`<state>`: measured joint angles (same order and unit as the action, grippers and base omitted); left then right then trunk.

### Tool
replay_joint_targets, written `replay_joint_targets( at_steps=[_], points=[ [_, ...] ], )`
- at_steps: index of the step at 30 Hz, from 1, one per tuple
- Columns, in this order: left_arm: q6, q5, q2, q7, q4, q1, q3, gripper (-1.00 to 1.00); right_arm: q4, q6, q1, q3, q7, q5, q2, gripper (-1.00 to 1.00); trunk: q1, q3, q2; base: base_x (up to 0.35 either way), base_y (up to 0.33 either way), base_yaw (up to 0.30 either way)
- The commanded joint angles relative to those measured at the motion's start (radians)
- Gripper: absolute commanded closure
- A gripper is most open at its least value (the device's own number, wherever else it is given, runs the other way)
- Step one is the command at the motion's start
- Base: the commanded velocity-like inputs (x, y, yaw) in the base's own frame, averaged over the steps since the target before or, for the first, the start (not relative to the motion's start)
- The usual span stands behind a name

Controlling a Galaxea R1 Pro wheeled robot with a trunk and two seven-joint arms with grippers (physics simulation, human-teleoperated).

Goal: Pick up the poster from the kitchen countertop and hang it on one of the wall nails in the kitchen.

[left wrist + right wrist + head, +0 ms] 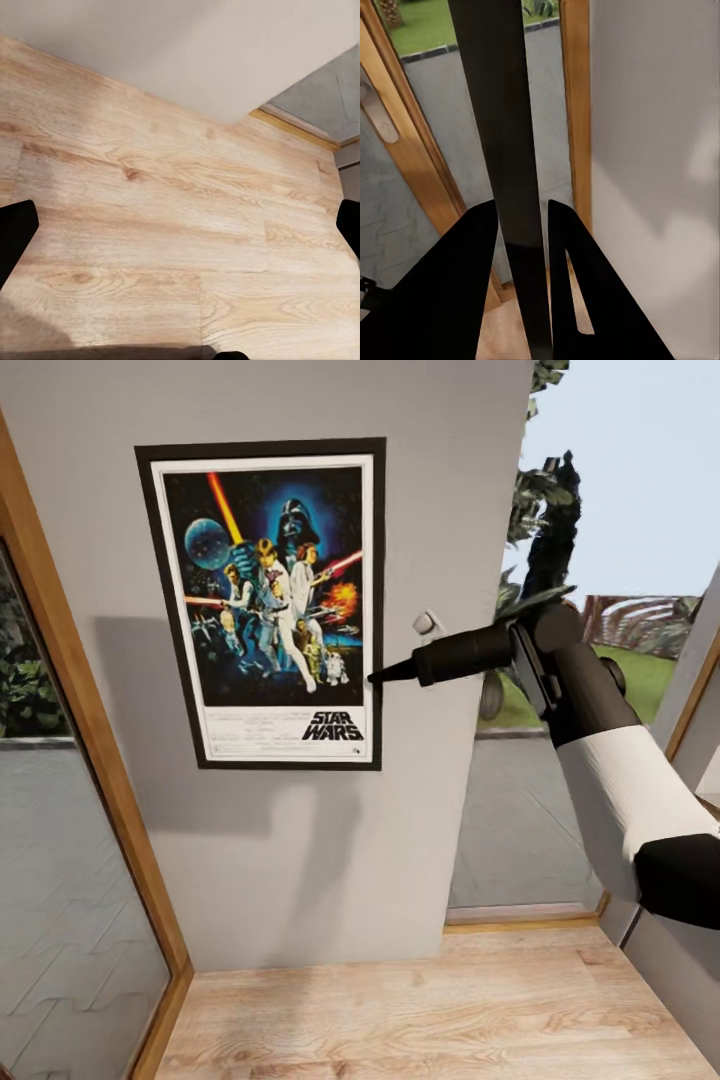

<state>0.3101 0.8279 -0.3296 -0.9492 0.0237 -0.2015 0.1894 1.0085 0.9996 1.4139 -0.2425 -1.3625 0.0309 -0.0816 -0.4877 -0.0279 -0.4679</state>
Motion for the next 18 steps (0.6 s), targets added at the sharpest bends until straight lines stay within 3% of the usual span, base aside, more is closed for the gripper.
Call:
replay_joint_targets(
  at_steps=[1,18],
  points=[
    [0.006,0.007,0.0,-0.002,-0.001,-0.001,0.008,-1.0,-0.001,0.01,0.004,-0.002,-0.006,0.003,0.0,1.0,-0.001,-0.002,-0.002,0.0,0.0,0.0],
    [0.004,0.008,0.0,-0.002,-0.001,-0.001,0.008,-1.0,-0.002,0.01,0.016,-0.006,-0.004,0.002,0.002,1.0,-0.001,-0.002,-0.002,0.0,0.0,0.0]
  ],
)
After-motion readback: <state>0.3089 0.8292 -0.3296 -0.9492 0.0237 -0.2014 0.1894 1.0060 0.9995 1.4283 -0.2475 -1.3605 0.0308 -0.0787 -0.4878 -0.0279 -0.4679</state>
